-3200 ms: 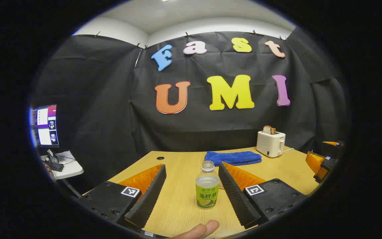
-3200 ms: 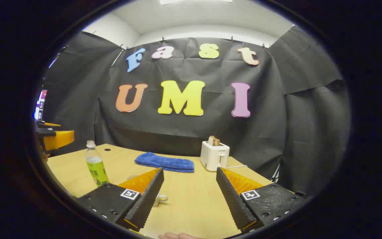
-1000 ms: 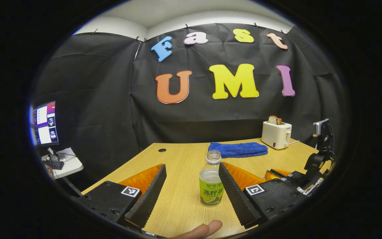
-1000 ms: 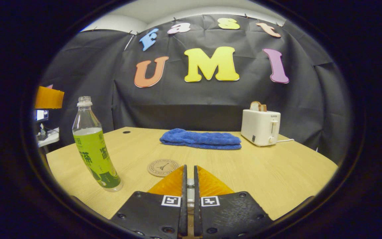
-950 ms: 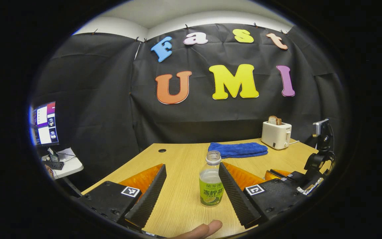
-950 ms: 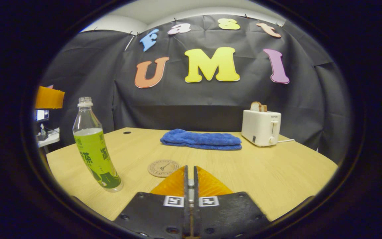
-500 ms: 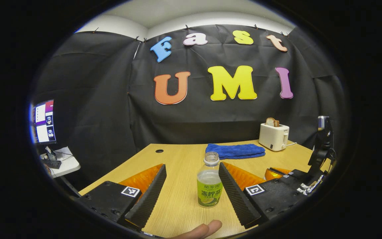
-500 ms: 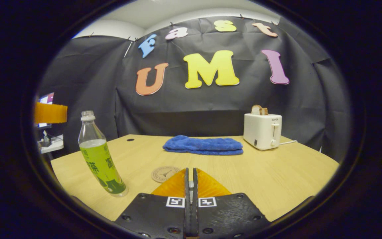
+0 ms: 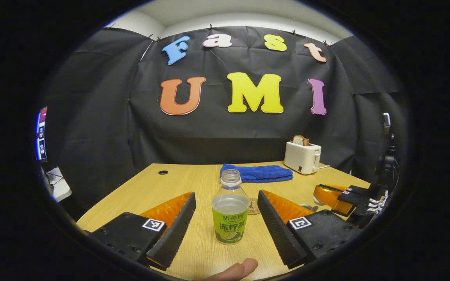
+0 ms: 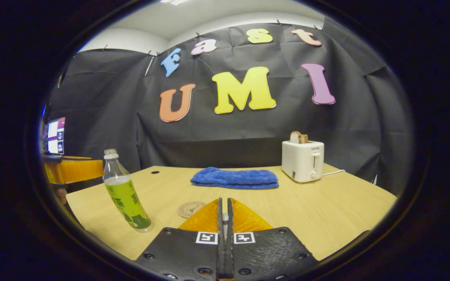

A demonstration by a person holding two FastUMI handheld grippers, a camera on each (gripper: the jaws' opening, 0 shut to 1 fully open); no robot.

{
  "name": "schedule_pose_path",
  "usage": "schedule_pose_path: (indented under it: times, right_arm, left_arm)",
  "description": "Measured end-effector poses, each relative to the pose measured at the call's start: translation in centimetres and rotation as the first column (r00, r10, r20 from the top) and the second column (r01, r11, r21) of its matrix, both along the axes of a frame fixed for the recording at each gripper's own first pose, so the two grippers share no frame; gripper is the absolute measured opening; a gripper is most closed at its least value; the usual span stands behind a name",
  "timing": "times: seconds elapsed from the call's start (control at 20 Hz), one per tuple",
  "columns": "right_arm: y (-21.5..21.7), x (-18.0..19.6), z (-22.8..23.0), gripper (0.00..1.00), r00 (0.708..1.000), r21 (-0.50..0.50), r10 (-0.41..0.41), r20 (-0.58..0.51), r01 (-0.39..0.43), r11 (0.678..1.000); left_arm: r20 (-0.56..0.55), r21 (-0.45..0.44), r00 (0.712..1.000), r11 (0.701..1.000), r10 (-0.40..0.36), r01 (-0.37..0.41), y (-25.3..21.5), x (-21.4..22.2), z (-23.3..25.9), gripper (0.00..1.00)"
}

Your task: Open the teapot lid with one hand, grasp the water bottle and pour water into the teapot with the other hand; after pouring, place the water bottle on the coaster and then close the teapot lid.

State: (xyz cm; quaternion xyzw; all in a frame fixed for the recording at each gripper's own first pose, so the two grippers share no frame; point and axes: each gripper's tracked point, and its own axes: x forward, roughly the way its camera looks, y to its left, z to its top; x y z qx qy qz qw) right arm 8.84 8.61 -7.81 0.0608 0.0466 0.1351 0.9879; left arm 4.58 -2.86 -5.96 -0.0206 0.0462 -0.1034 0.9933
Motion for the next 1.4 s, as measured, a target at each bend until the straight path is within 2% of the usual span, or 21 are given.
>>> schedule_pose_path:
  times: [0.1, 0.35, 0.6, 0.7, 0.75, 0.95, 1.2, 1.4]
  right_arm:
    - [-0.3, -0.1, -0.4, 0.0, 1.0, -0.001, -0.002, 0.001, 0.002, 1.0]
    - [-1.0, -0.2, -0.9, 0.0, 1.0, 0.004, -0.003, -0.009, 0.003, 1.0]
    - [-1.9, -0.3, -1.2, 0.0, 1.0, -0.014, -0.013, 0.001, 0.013, 1.0]
    - [-2.5, -0.2, -1.0, 0.0, 1.0, -0.008, -0.02, 0.005, 0.02, 1.0]
    - [-2.8, -0.2, -1.0, 0.0, 1.0, 0.0, -0.021, 0.004, 0.021, 1.0]
    - [-3.9, -0.4, -0.9, 0.0, 0.999, 0.013, -0.034, -0.003, 0.034, 0.999]
    - [-5.7, -0.6, 0.2, 0.0, 0.998, 0.007, -0.053, 0.015, 0.053, 0.999]
    - [-7.0, -0.9, 1.2, 0.01, 0.998, -0.027, -0.058, 0.04, 0.059, 0.998]
  left_arm:
    - [-0.011, 0.015, 1.0, 1.0, -0.023, 0.023, -0.8, 0.5, -1.2, 0.99]
    - [0.027, 0.091, 0.998, 0.995, 0.048, -0.05, -0.6, 3.1, -3.2, 0.99]
    - [0.045, 0.032, 0.991, 0.992, 0.124, -0.125, -0.3, 4.6, -3.8, 0.99]
    - [0.058, -0.008, 0.992, 0.993, 0.116, -0.116, -0.7, 4.6, -3.4, 0.89]
    - [0.071, -0.026, 0.99, 0.993, 0.119, -0.117, -0.8, 4.6, -3.3, 0.81]
    - [0.054, -0.044, 0.989, 0.99, 0.134, -0.132, -0.3, 4.2, -3.1, 0.78]
    - [0.08, 0.084, 0.968, 0.967, 0.236, -0.242, 2.2, 3.0, -1.4, 0.77]
    - [0.085, 0.224, 0.968, 0.942, 0.237, -0.25, 1.4, 2.6, -1.3, 0.76]
